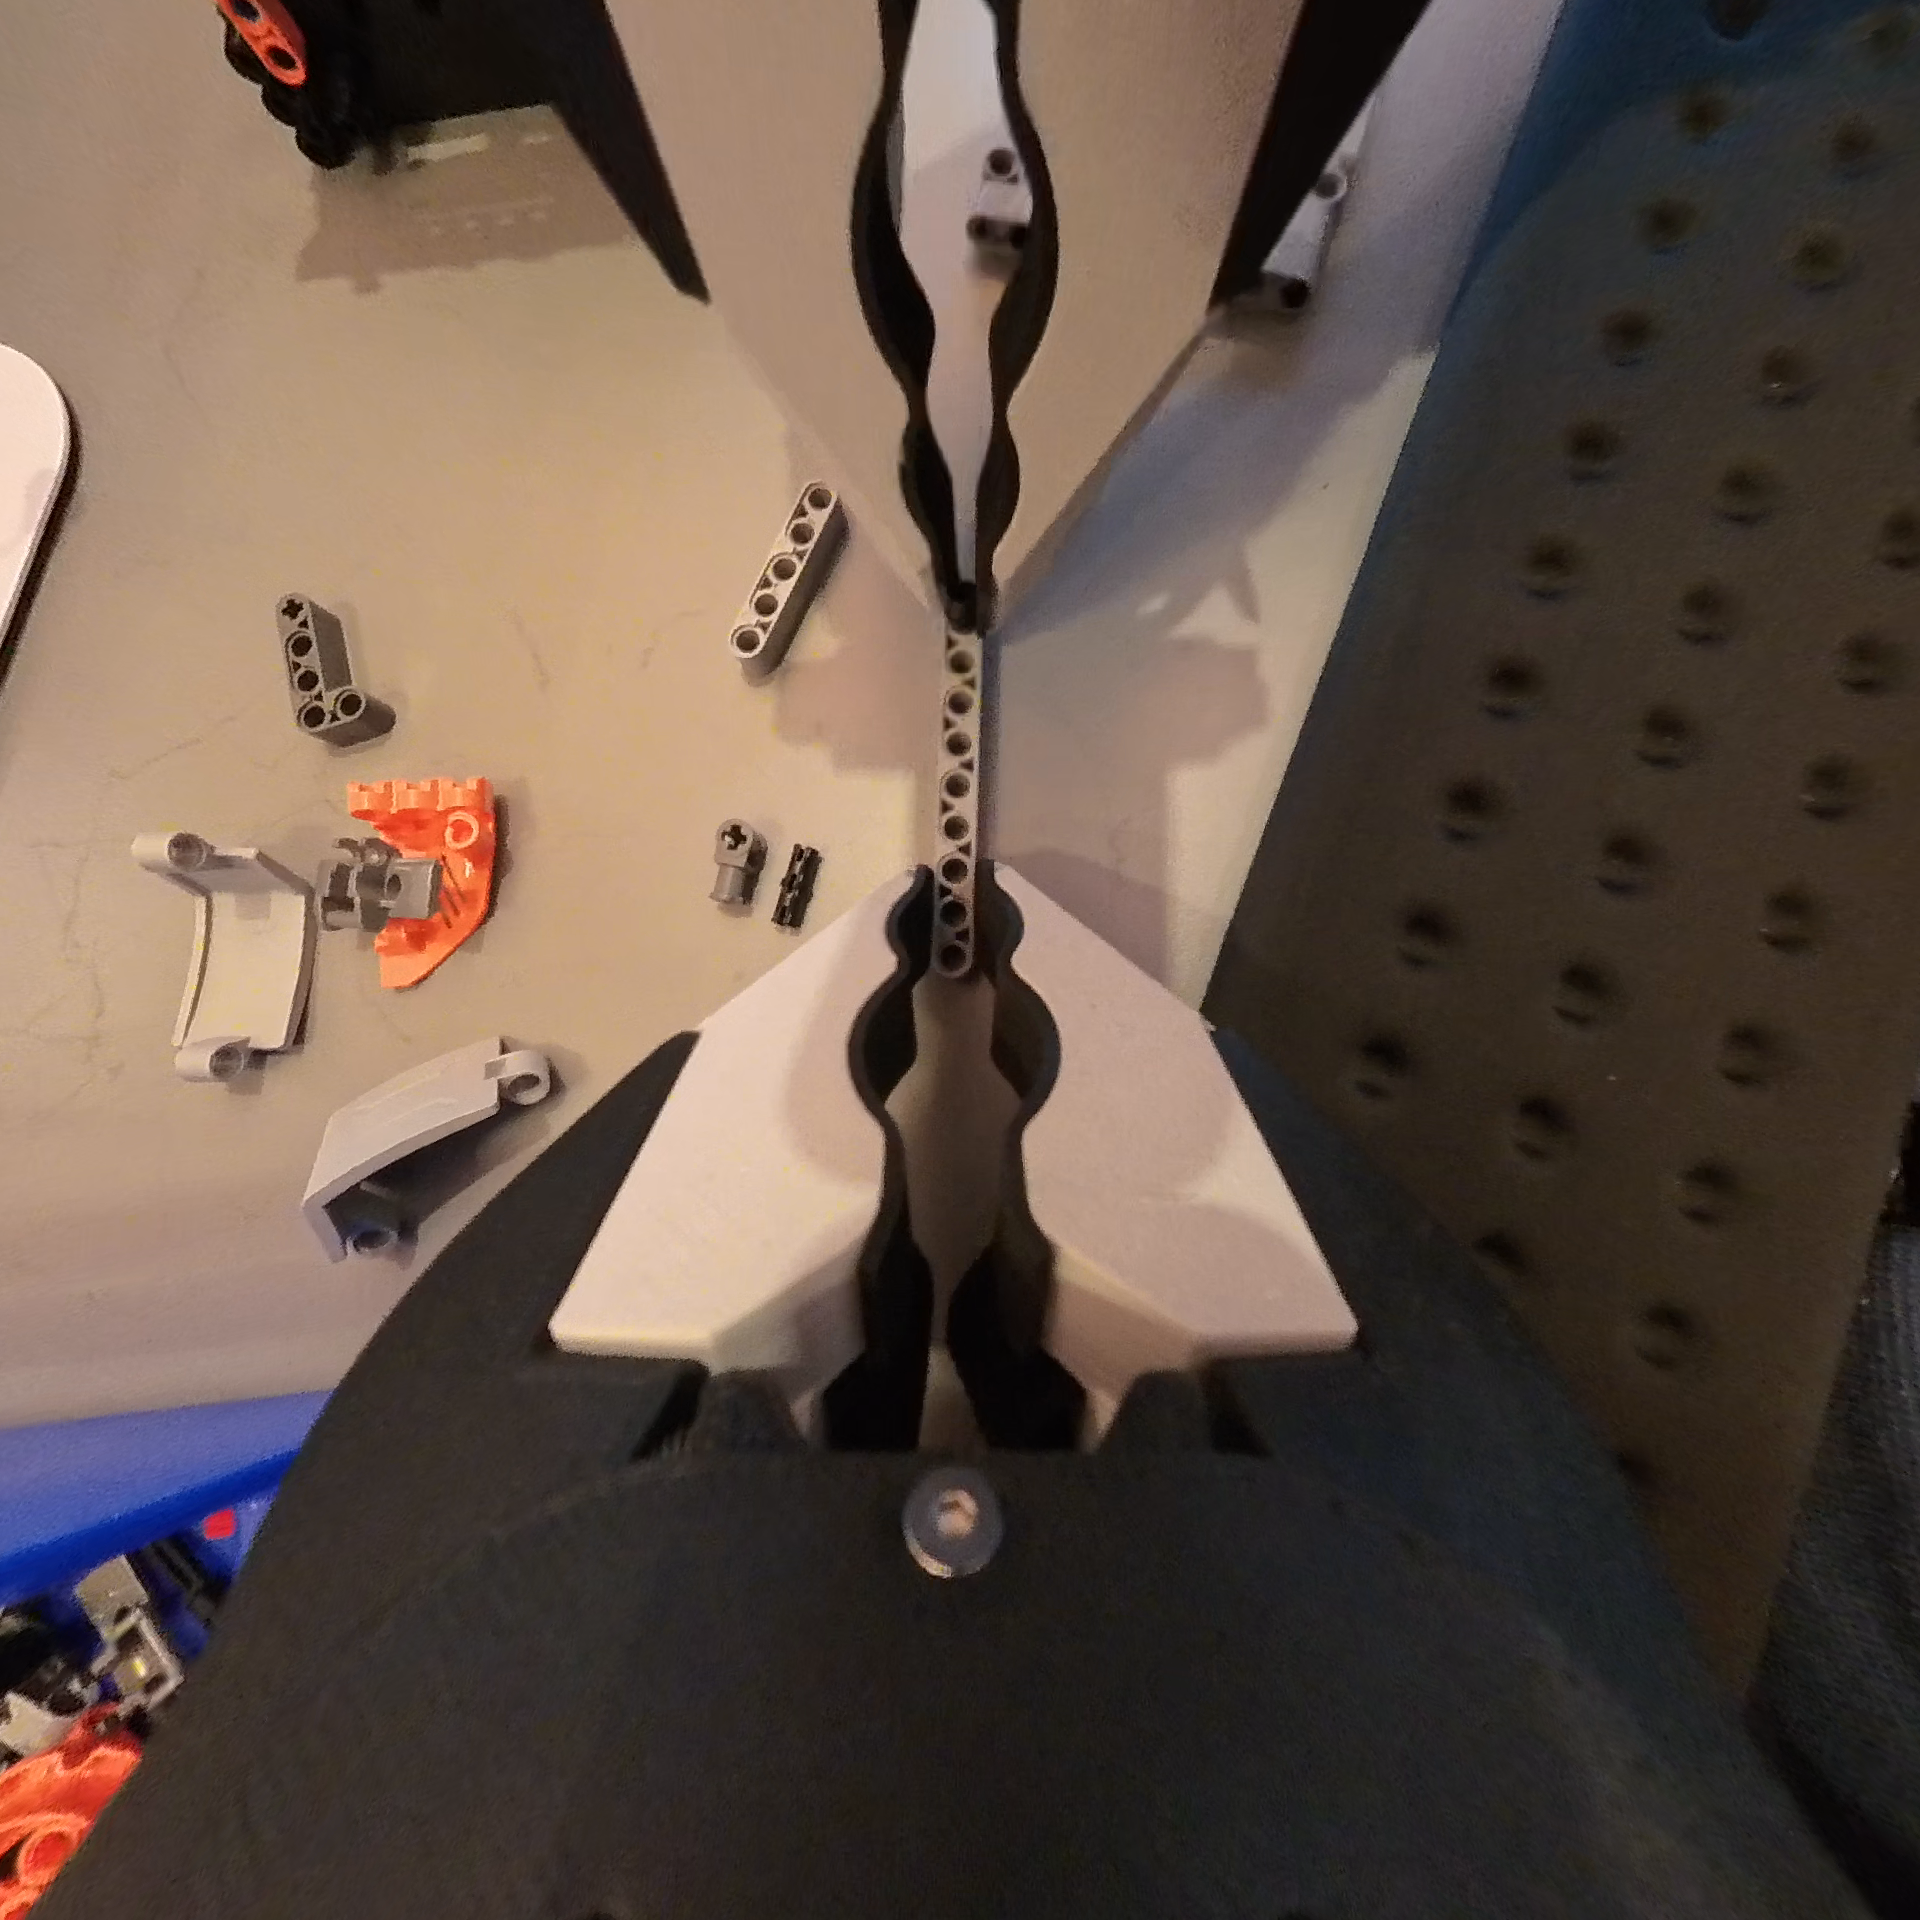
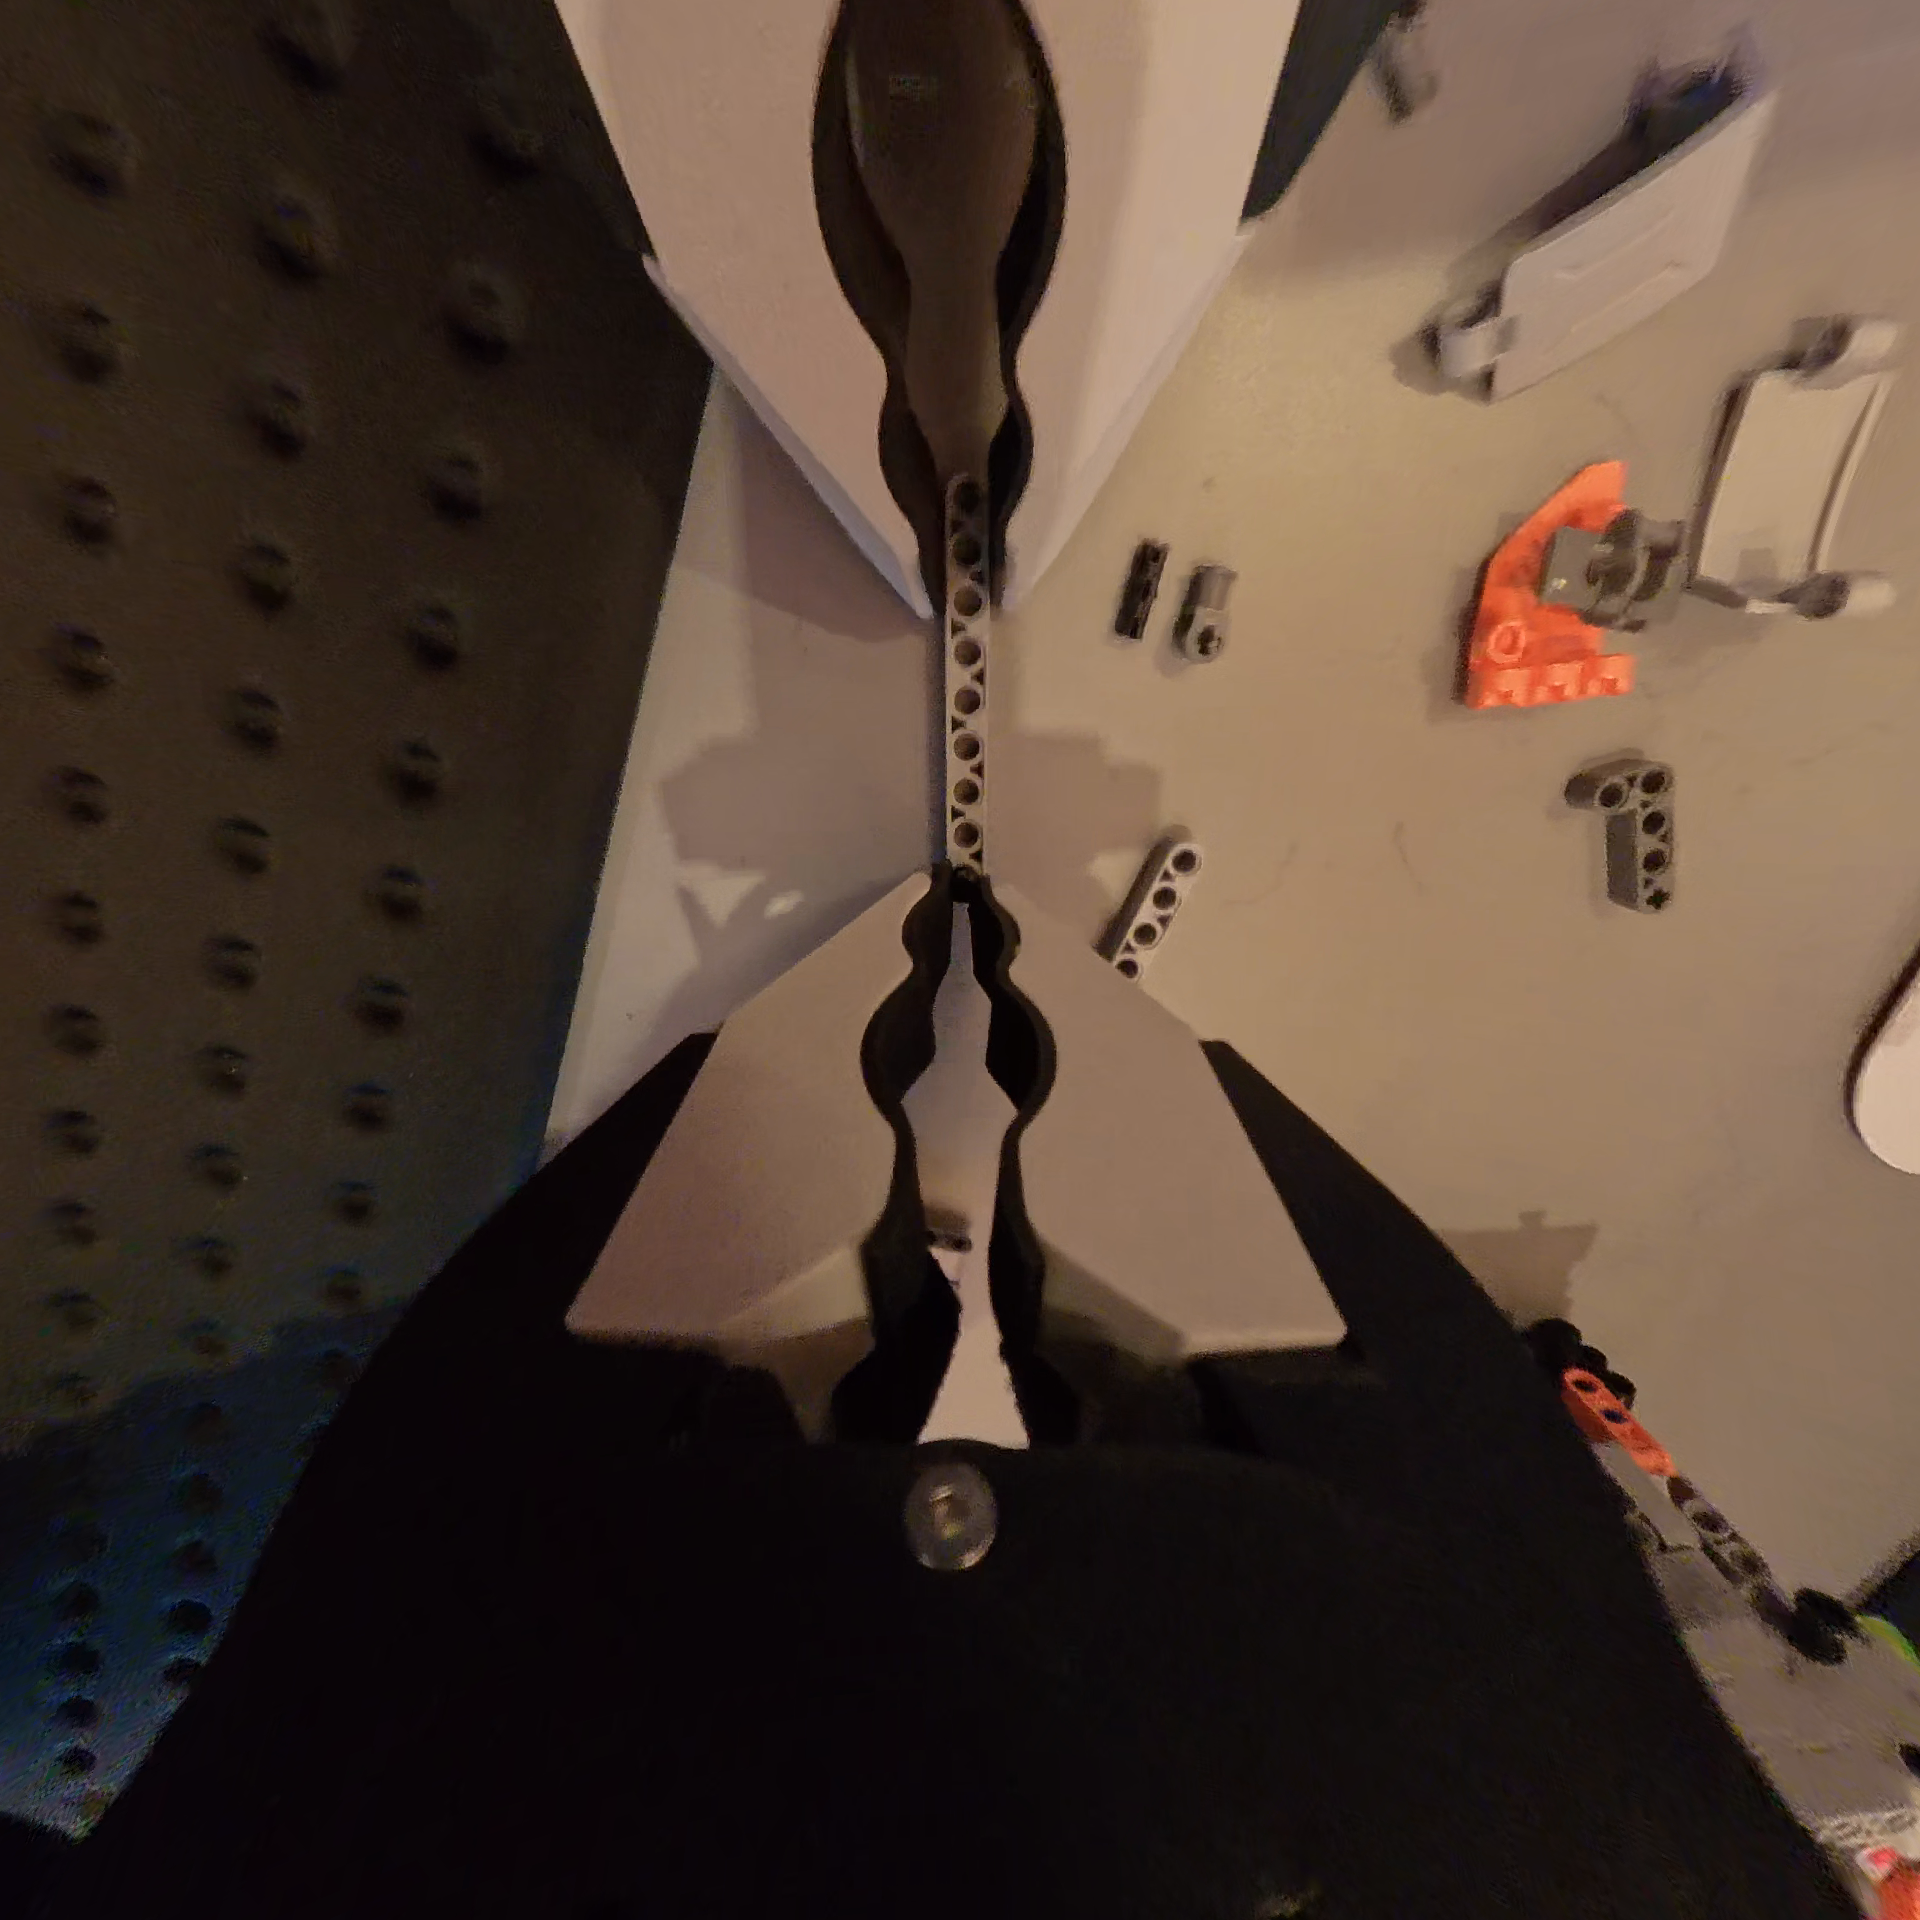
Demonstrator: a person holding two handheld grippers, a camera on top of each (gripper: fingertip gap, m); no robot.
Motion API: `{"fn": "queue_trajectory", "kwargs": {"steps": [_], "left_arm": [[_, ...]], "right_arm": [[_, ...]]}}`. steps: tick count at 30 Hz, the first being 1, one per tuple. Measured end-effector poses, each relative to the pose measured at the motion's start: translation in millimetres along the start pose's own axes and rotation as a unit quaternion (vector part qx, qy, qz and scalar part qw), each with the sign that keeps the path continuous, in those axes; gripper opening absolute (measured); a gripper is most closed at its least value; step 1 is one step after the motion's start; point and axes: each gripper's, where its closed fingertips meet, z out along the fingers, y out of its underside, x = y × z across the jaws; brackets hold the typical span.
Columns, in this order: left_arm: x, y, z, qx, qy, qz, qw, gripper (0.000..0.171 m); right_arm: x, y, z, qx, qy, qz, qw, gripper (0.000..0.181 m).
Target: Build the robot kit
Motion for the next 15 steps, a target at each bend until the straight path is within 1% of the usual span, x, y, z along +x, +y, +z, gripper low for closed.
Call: {"fn": "queue_trajectory", "kwargs": {"steps": [3, 7, 9, 13, 15], "left_arm": [[-0.2, -0.3, 0.1, 0.002, -0.001, -0.001, 1.0, 0.006], [0.0, -0.3, 0.2, 0.002, 0.003, -0.002, 1.0, 0.006], [0.1, -0.3, 0.1, 0.003, 0.005, -0.004, 1.0, 0.006], [-0.1, -0.4, 0.1, 0.003, 0.0, -0.001, 1.0, 0.005], [-0.1, -0.4, 0.2, 0.003, 0.004, -0.004, 1.0, 0.005]], "right_arm": [[-0.5, 0.3, 0.2, 0.005, -0.006, -0.005, 1.0, 0.0], [0.2, 0.0, 0.5, 0.008, -0.032, 0.014, 0.999, 0.001], [1.2, -0.7, 0.5, 0.017, -0.044, 0.043, 0.998, 0.001], [4.1, -3.4, -10.2, 0.068, -0.024, 0.064, 0.995, 0.0], [5.8, -2.1, -10.0, 0.073, -0.014, 0.07, 0.995, 0.001]]}}
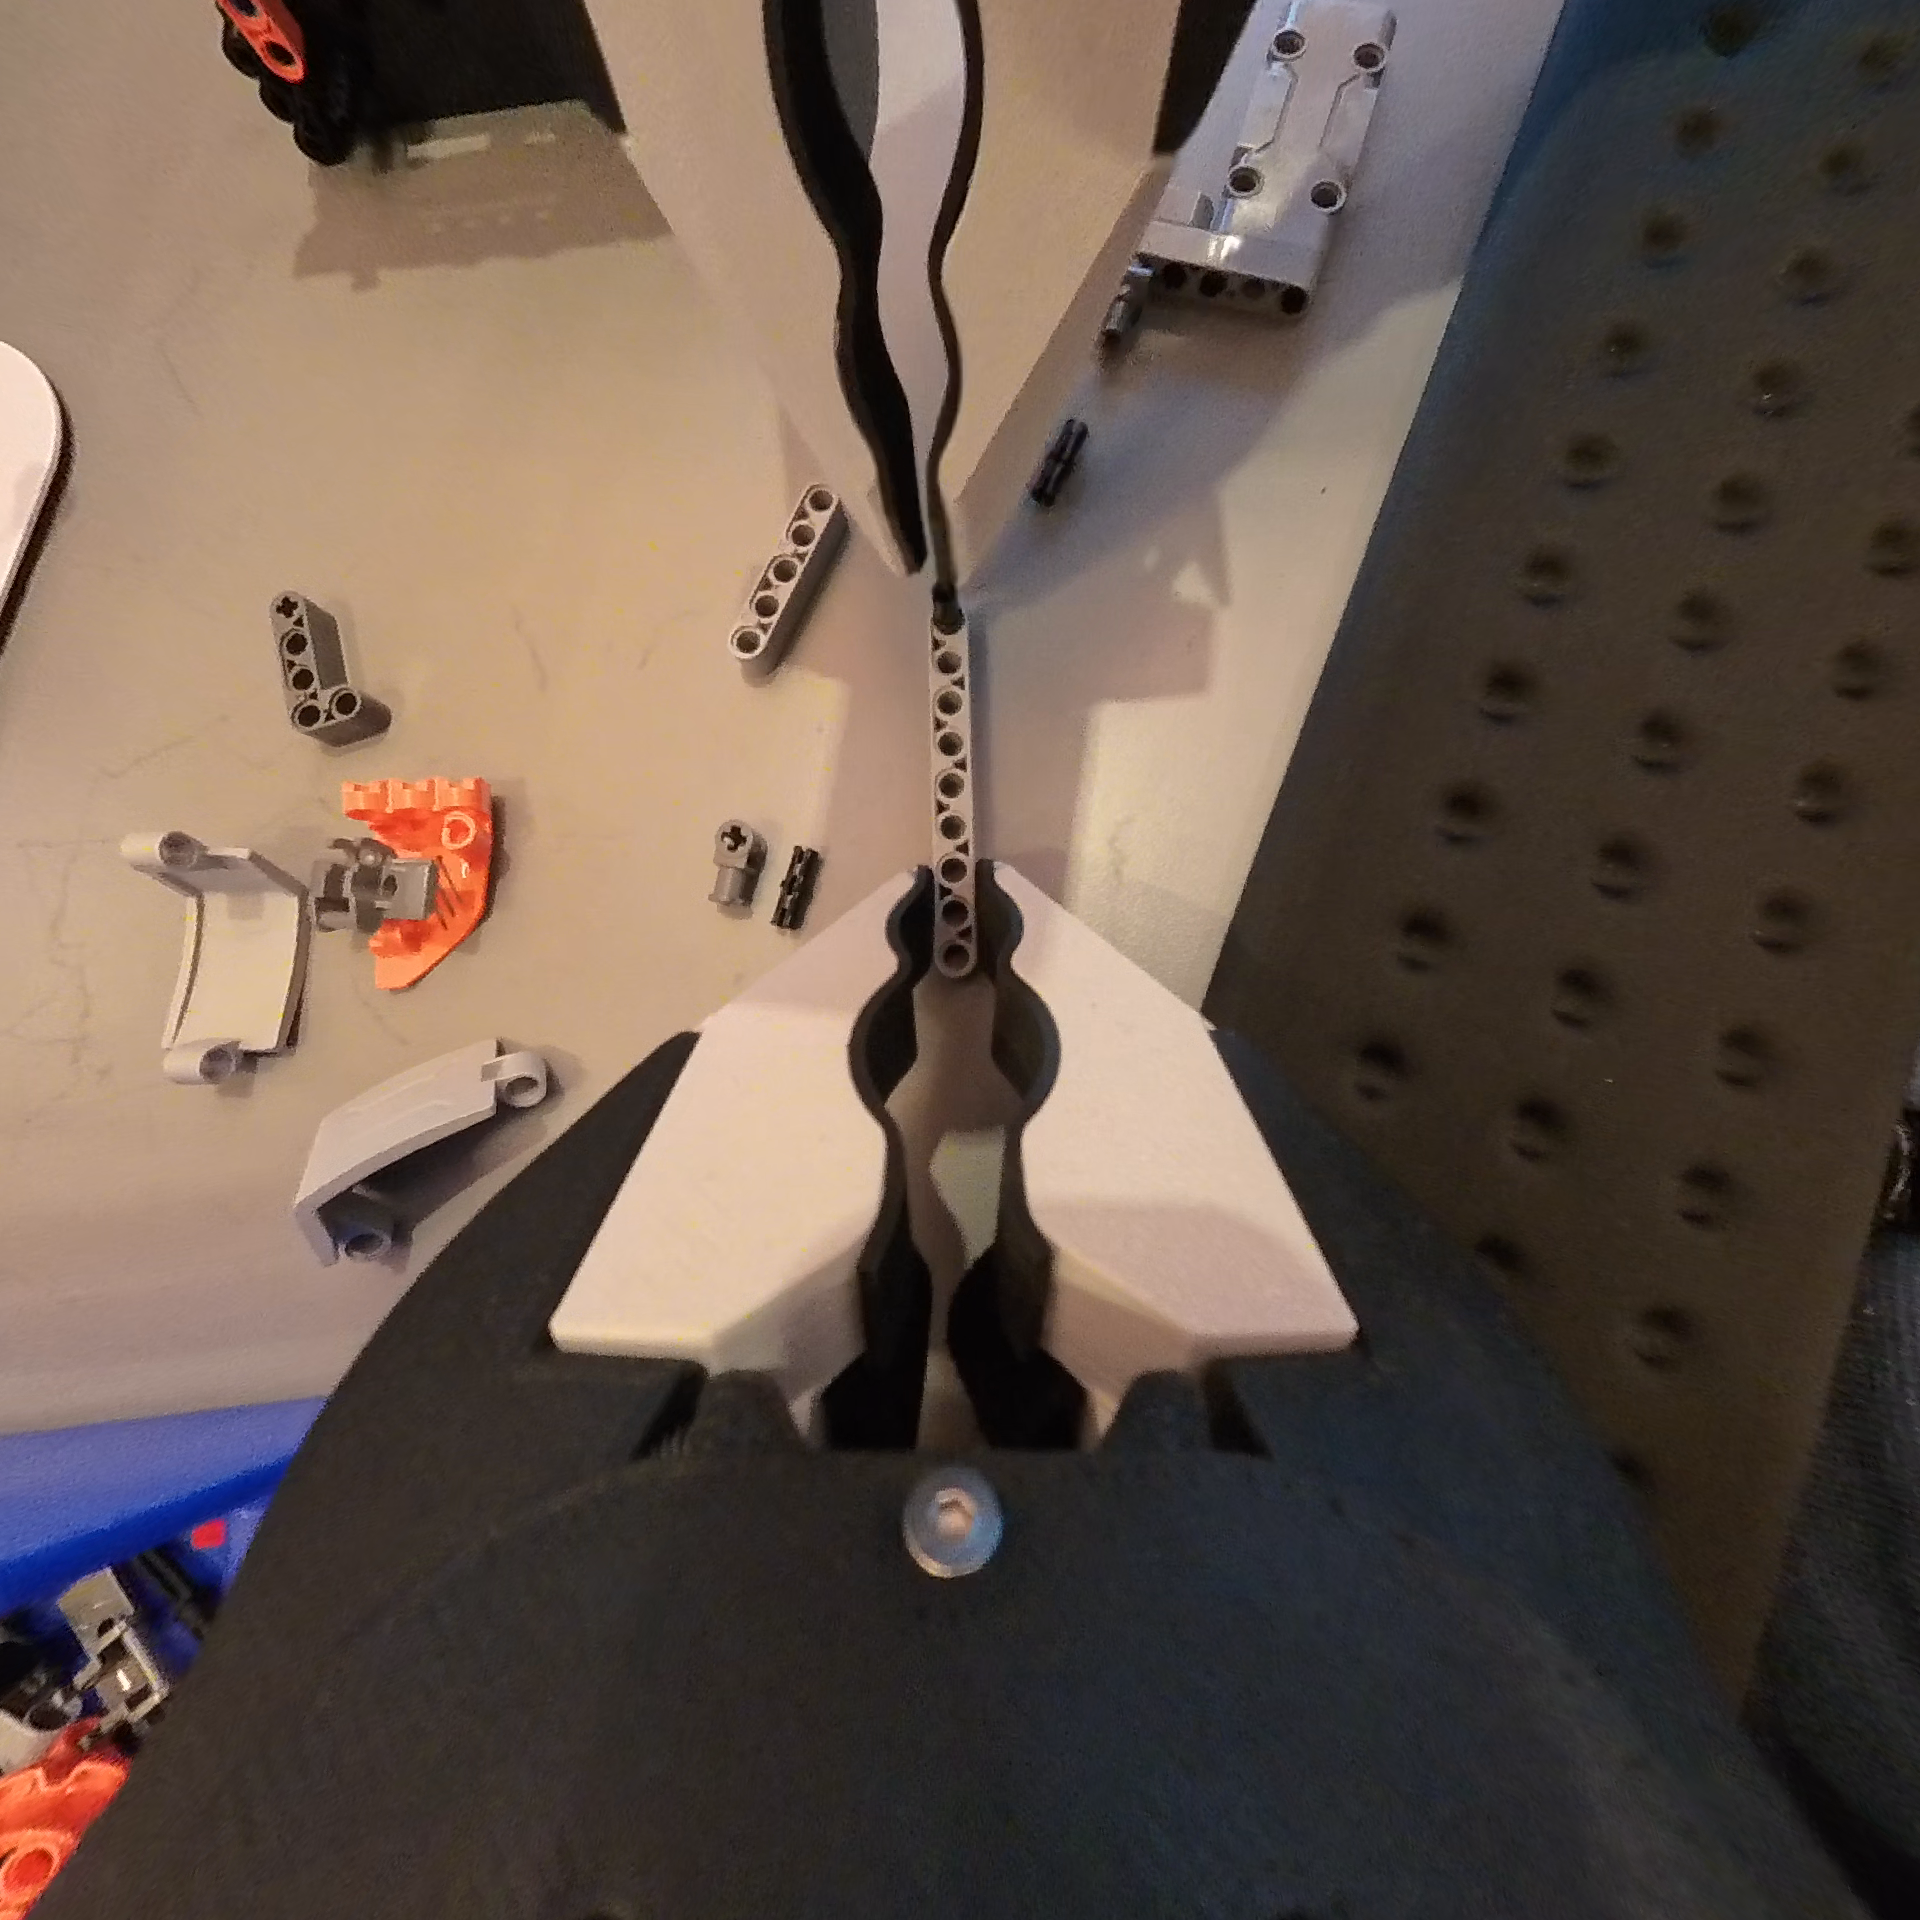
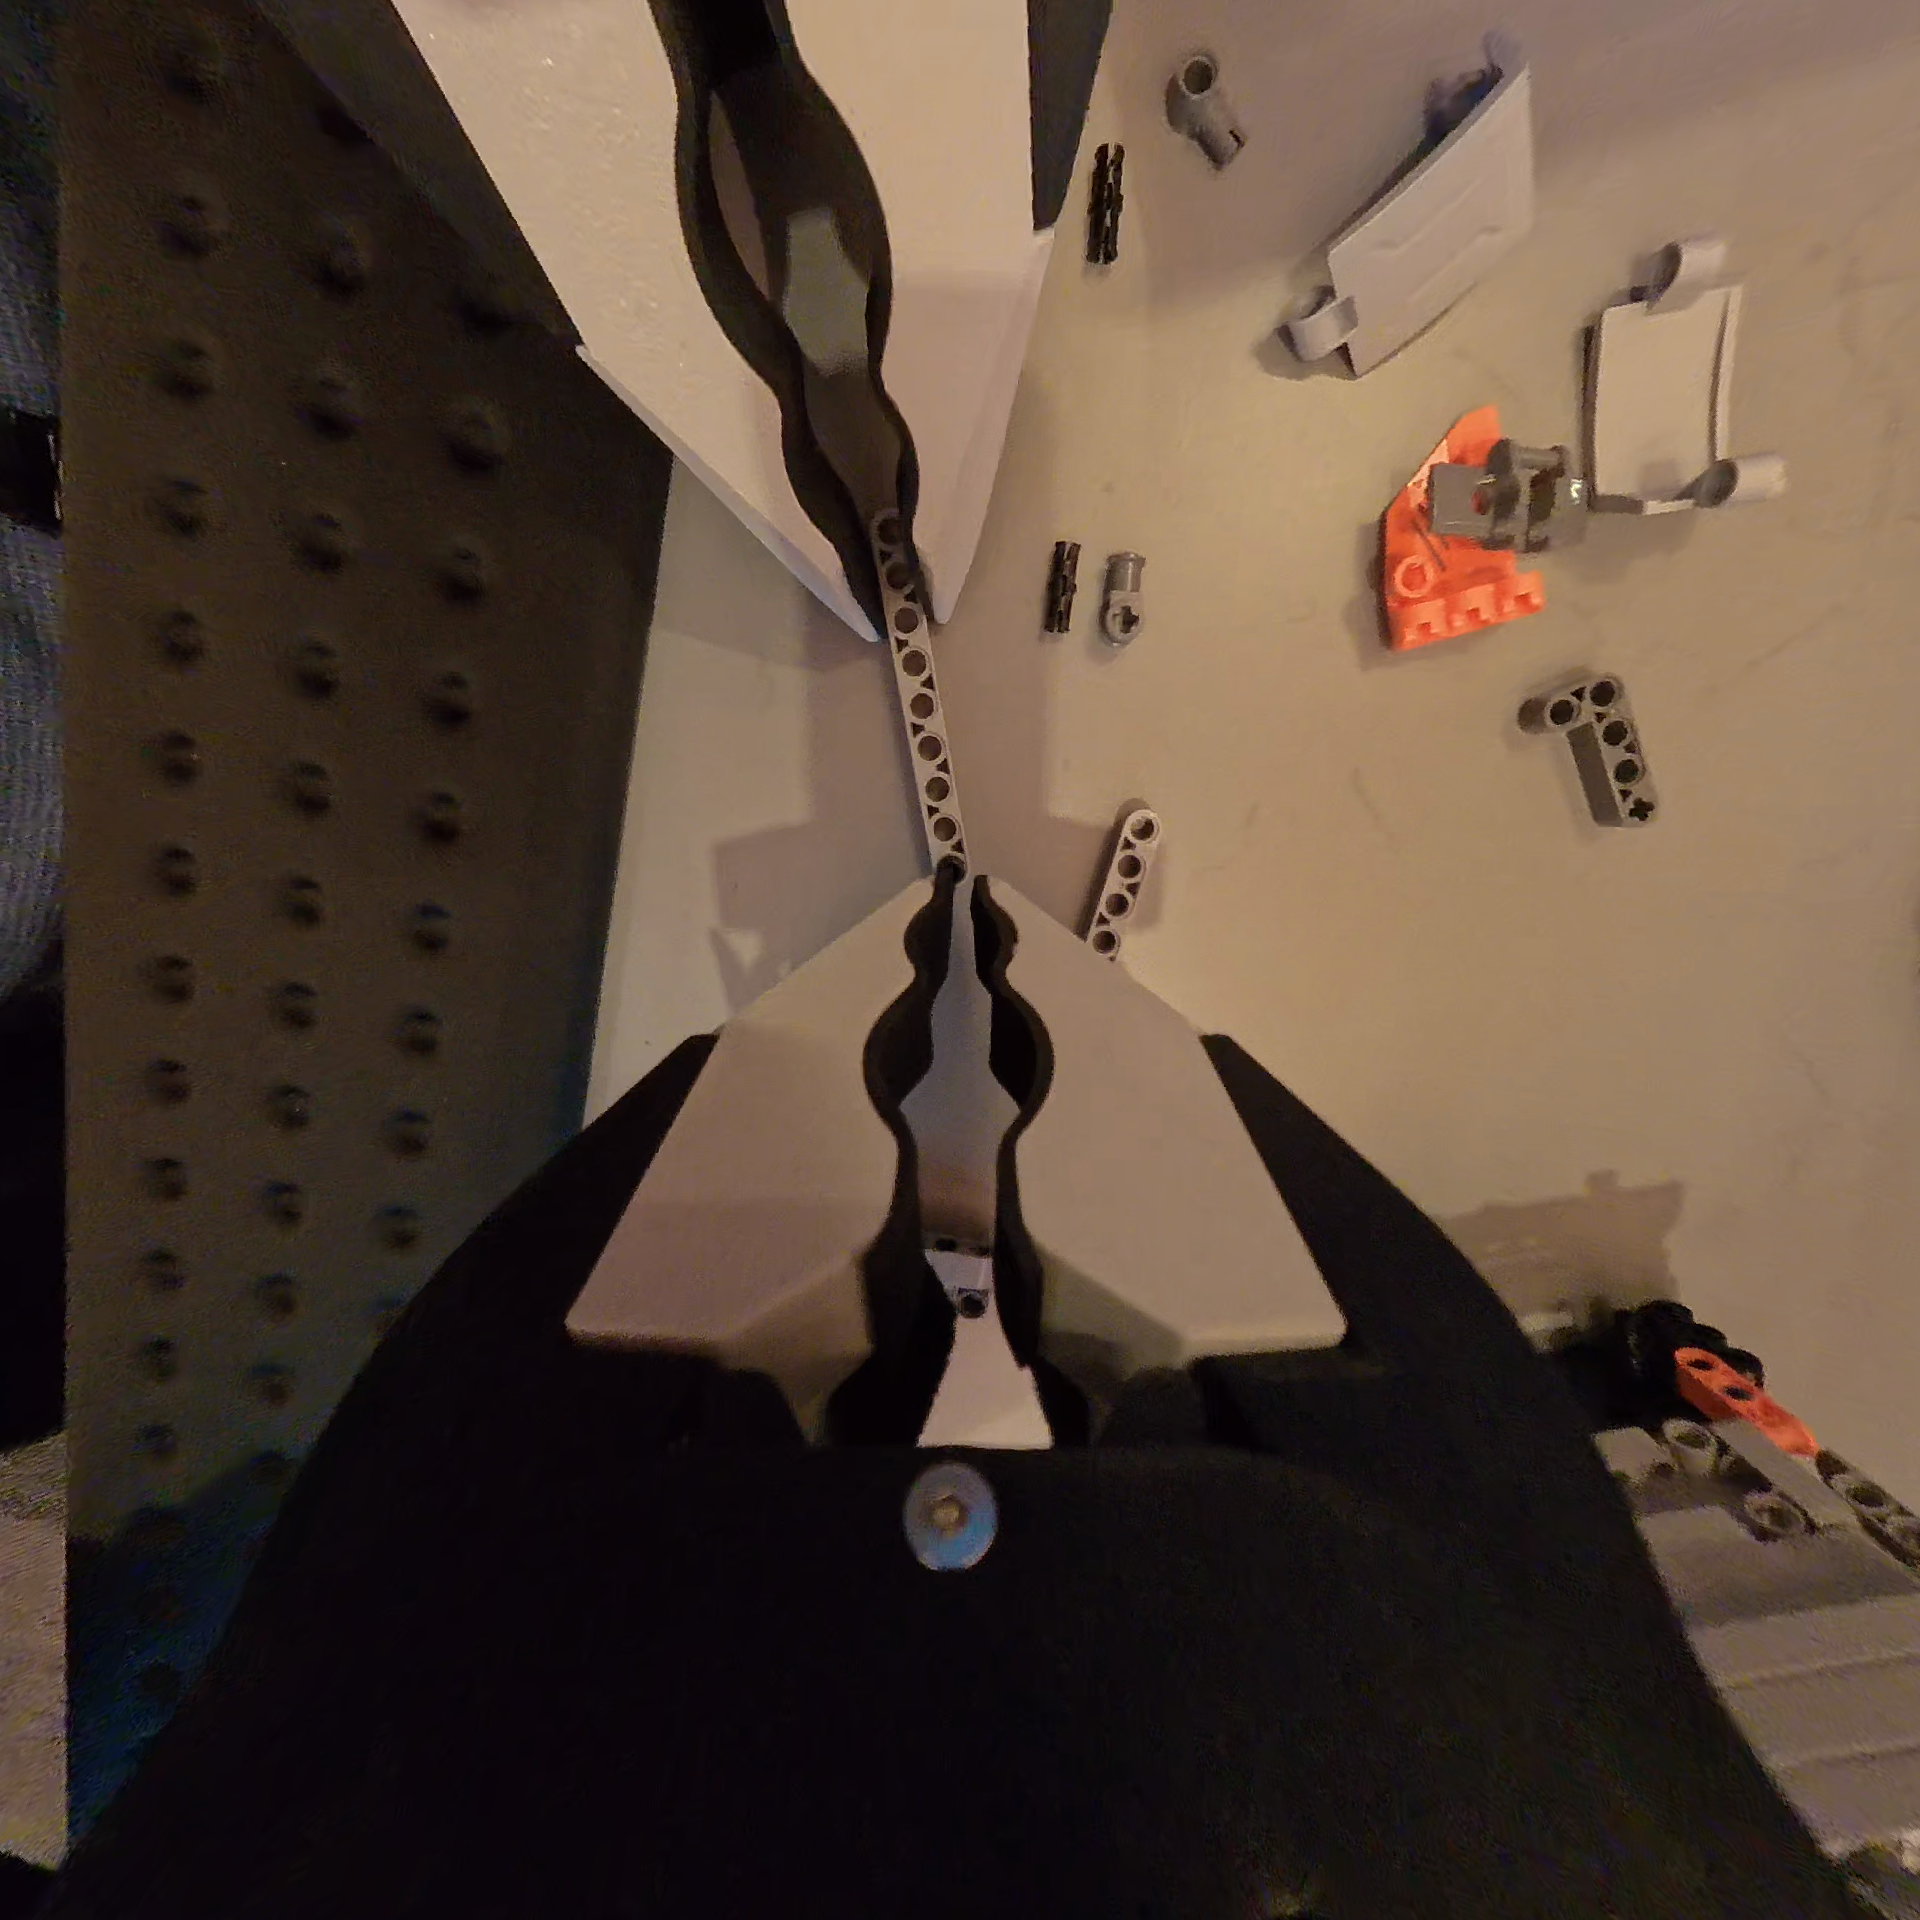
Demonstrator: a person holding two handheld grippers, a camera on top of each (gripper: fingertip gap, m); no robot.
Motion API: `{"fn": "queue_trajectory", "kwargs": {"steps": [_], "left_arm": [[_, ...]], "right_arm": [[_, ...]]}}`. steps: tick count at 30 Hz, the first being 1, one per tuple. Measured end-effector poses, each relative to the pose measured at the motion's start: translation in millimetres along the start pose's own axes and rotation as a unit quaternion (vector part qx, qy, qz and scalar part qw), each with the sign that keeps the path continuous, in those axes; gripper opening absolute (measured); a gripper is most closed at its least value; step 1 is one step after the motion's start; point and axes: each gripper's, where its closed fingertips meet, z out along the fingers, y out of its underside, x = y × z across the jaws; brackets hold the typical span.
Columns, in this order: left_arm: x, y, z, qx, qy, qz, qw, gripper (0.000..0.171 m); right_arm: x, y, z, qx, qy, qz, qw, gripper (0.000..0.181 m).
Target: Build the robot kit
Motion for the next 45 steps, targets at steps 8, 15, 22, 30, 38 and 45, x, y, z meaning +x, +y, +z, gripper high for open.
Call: {"fn": "queue_trajectory", "kwargs": {"steps": [8, 15, 22, 30, 38, 45], "left_arm": [[0.2, 0.1, 0.1, -0.001, 0.001, 0.0, 1.0, 0.006], [0.2, 0.4, -0.1, 0.0, 0.003, -0.004, 1.0, 0.006], [-1.9, 0.1, -0.2, 0.0, -0.006, -0.004, 1.0, 0.005], [-3.6, -7.7, -5.7, 0.025, -0.018, -0.001, 1.0, 0.023], [12.0, -49.5, -23.2, 0.102, -0.103, 0.14, 0.979, 0.022], [14.8, -51.8, -26.8, 0.1, -0.142, 0.194, 0.965, 0.005]], "right_arm": [[0.4, -0.6, 1.3, -0.009, -0.005, -0.005, 1.0, 0.0], [2.9, -0.7, 2.3, -0.022, -0.005, 0.002, 1.0, 0.0], [-10.2, 30.6, -6.8, 0.001, 0.028, 0.075, 0.997, 0.017], [-16.5, 33.7, 0.4, 0.04, 0.027, 0.101, 0.994, 0.002], [-38.9, -35.2, -28.9, 0.206, -0.122, 0.148, 0.96, 0.002], [-35.7, -42.8, -30.9, 0.211, -0.157, 0.168, 0.95, 0.001]]}}
